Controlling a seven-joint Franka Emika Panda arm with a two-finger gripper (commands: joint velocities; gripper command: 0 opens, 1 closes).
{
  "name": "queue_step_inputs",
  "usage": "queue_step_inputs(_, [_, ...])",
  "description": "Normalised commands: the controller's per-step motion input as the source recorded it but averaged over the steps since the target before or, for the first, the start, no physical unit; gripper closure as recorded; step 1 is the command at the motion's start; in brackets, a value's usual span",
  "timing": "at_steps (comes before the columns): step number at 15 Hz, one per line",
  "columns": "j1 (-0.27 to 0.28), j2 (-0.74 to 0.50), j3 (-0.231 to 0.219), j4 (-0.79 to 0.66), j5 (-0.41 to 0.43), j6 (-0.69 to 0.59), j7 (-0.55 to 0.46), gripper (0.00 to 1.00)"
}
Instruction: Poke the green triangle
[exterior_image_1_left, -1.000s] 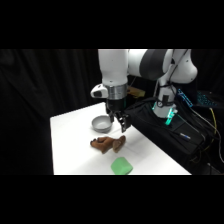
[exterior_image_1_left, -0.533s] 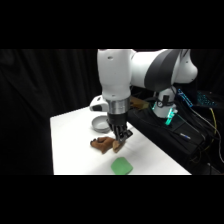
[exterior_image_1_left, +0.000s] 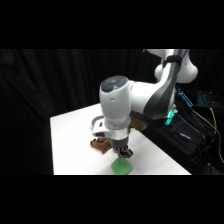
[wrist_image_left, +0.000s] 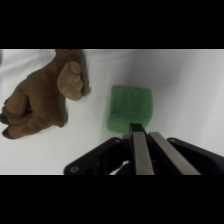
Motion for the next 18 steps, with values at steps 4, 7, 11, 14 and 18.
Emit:
queue_step_inputs(4, [0.015,0.43,0.009,0.31,0.056,0.14,-0.15,1.0])
queue_step_inputs(7, [0.001,0.4,0.009,0.34,0.093,0.0,-0.15,0.99])
queue_step_inputs(11, [0.03,0.19,-0.001,0.19,0.083,-0.08,-0.09,1.0])
queue_step_inputs(14, [0.05,-0.21,0.005,-0.1,0.091,-0.1,0.0,1.0])
queue_step_inputs(18, [0.025,-0.53,0.022,-0.29,0.127,-0.14,0.05,1.0])
